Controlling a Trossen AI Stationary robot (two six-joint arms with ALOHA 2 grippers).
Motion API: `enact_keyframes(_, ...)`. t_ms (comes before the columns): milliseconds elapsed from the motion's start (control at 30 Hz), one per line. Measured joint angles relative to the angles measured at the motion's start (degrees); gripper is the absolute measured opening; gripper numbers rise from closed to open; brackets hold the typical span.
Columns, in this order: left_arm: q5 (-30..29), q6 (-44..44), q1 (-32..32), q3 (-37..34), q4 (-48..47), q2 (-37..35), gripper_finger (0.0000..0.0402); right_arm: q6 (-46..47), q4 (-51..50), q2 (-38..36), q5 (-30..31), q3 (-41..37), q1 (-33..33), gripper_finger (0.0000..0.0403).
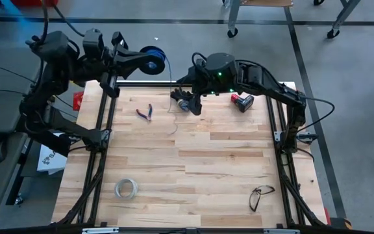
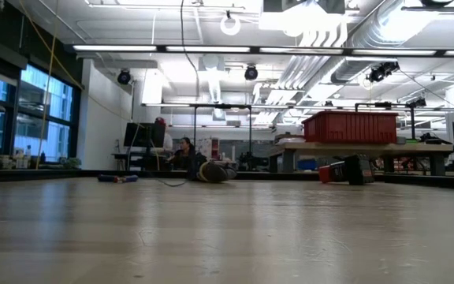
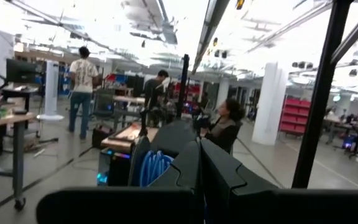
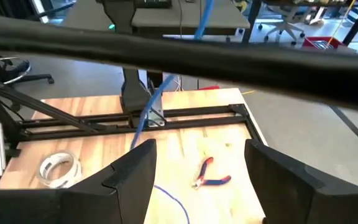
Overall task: Coil cords
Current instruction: Coil the blue wire onto the black spool
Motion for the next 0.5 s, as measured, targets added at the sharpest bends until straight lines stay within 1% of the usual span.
enact_keyframes(100, 0.1, -0.4, 0.0, 0.0, 1.9, 0.0, 0.0001, 0.0, 0.1, 0.0, -1.2, 0.0, -0.2, 0.0238)
enact_keyframes(267, 0.9, -0.5, 0.0, 0.0, 4.6, 0.4, 0.0001, 1.6, 2.1, 0.0, -8.7, 0.0, -0.2, 0.0238)
enact_keyframes(333, 1.6, -0.7, 0.0, 0.0, 5.4, 0.6, 0.0001, 1.6, 2.3, 0.0, -10.2, 0.0, -0.1, 0.0238)
enact_keyframes(400, 1.9, -2.1, 0.0, 0.0, 6.3, 0.7, 0.0001, 1.5, 2.3, 0.0, -9.4, 0.0, -0.1, 0.0238)
enact_keyframes(500, 3.5, -3.4, 0.0, 0.0, 6.7, 1.1, 0.0001, -0.6, 2.2, 0.4, -3.6, 0.0, -0.2, 0.0238)
